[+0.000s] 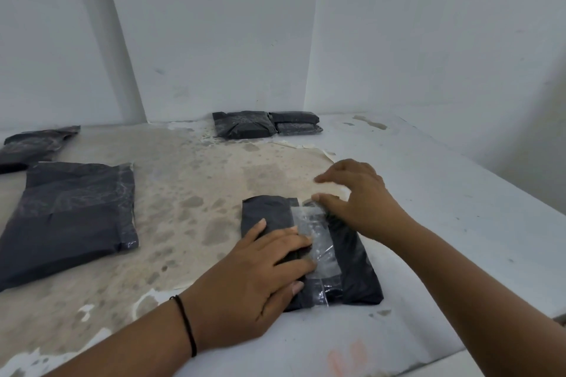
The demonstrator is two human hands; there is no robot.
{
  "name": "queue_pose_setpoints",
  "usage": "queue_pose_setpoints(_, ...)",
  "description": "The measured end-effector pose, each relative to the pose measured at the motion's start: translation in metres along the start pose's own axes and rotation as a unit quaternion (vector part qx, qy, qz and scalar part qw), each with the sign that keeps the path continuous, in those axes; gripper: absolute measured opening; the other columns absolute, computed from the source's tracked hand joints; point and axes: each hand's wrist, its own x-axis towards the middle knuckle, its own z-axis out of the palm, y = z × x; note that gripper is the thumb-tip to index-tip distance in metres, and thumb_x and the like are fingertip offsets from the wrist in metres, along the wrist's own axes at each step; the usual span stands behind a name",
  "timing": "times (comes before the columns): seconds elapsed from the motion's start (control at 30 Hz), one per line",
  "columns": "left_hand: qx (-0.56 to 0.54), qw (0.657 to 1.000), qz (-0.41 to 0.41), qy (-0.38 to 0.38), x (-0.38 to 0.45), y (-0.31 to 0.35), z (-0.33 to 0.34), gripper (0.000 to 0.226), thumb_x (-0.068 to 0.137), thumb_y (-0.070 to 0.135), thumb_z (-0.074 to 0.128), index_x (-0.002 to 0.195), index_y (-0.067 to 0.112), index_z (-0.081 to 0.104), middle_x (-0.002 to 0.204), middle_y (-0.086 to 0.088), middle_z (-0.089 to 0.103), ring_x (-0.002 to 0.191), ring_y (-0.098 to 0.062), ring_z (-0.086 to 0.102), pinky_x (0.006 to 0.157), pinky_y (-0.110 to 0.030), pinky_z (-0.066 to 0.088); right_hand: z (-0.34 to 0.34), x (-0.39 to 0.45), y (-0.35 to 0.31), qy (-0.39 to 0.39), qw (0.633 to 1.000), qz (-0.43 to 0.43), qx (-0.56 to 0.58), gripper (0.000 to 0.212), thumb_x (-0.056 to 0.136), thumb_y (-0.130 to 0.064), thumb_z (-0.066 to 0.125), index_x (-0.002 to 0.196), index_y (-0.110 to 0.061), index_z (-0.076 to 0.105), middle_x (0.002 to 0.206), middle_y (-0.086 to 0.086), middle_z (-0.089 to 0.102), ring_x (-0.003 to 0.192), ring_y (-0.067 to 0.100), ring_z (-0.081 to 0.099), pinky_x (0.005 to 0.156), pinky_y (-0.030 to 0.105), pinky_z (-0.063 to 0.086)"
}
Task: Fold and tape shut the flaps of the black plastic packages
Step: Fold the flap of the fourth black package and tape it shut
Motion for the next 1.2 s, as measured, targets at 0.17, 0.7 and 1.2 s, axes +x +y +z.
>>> queue_pose_setpoints(0.17,-0.016,1.000,-0.006,0.008,0.000,-0.001,0.001,0.034,0.100,0.036,0.033,0.123,0.028,0.056,0.128,0.004,0.050,0.136,-0.012,0.037,0.111,-0.054,0.028,-0.016,-0.019,-0.006,-0.239,0.963,-0.027,-0.117,0.057,0.081,-0.066,0.051,0.135,-0.049,0.042,0.154,-0.009,0.023,0.143,0.016,0.008,0.114,0.042,0.005)
queue_pose_setpoints(0.7,-0.131,0.986,-0.056,0.083,0.019,0.011,-0.019,0.022,0.089,0.039,0.053,0.105,0.027,0.063,0.108,0.011,0.065,0.108,-0.002,0.057,0.095,-0.019,0.042,-0.035,-0.021,-0.008,-0.337,0.936,0.004,-0.101,0.094,0.067,-0.074,0.059,0.145,-0.052,0.012,0.160,-0.011,-0.011,0.146,0.017,-0.012,0.117,0.048,-0.005)
queue_pose_setpoints(1.2,-0.091,0.970,-0.142,-0.176,0.058,-0.002,-0.020,0.090,0.075,0.064,0.063,0.148,0.029,0.025,0.146,0.019,0.021,0.133,0.001,0.021,0.114,-0.022,0.022,-0.028,-0.031,0.005,-0.382,0.916,0.019,-0.117,0.108,0.064,-0.077,0.061,0.142,-0.054,-0.009,0.159,-0.014,-0.013,0.146,0.014,-0.012,0.118,0.048,-0.005)
